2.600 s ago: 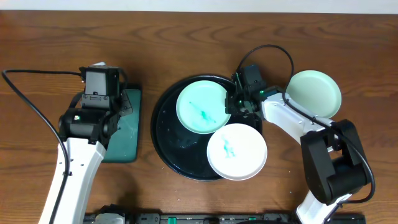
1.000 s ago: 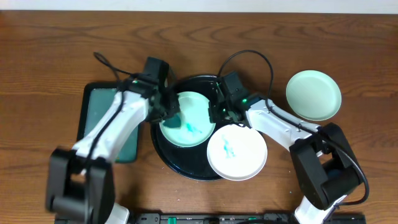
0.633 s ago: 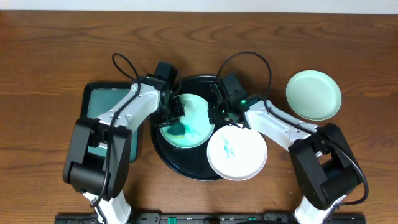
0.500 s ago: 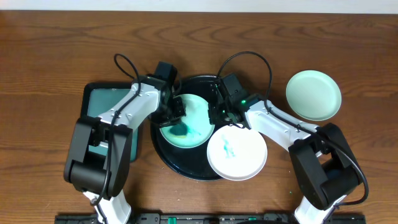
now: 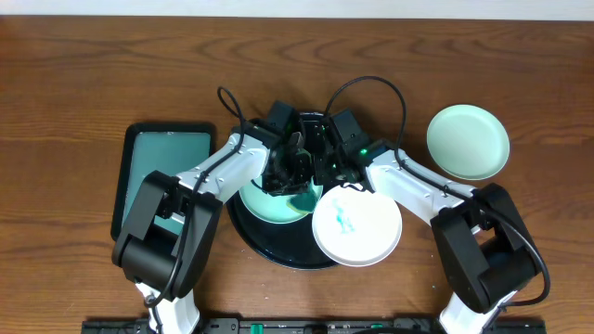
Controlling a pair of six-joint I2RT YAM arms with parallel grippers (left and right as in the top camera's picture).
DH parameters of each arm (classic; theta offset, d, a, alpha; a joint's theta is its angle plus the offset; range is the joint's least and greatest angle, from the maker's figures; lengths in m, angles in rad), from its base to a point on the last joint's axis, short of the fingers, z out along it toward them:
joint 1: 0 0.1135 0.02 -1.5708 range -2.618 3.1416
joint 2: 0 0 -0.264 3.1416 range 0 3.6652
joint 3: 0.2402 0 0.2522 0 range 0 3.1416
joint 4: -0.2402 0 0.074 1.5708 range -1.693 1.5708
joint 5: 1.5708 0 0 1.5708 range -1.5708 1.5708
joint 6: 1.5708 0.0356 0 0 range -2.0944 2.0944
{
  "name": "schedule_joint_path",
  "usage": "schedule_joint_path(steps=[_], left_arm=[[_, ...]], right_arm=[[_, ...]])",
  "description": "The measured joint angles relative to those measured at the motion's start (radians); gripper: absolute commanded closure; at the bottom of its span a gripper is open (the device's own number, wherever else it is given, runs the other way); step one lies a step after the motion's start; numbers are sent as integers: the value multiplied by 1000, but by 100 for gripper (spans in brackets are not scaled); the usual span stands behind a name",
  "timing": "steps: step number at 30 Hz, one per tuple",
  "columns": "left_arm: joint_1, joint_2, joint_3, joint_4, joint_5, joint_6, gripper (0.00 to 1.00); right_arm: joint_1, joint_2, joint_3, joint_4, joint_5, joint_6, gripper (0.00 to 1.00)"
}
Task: Clean dirty plates on tray and stack at the side
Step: 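Scrub the tilted green plate with the sponge in the left gripper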
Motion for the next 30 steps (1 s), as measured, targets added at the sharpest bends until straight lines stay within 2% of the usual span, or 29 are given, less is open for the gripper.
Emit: schedule_joint_path(steps=[4,8,25,30], left_arm=[[9,0,0,-13,-26,-39,93],[36,-5,14,-87,-110,-107,93],[85,-20,40,-331,-602,-238,93],[86,-20,39,-341,-640,-240,93]], right_arm=[[0,0,0,-1,0,0,98],[1,0,0,0,-8,0,98],[14,0,0,-3,-52,0,98],[16,-1,0,-1,-67,0,98]])
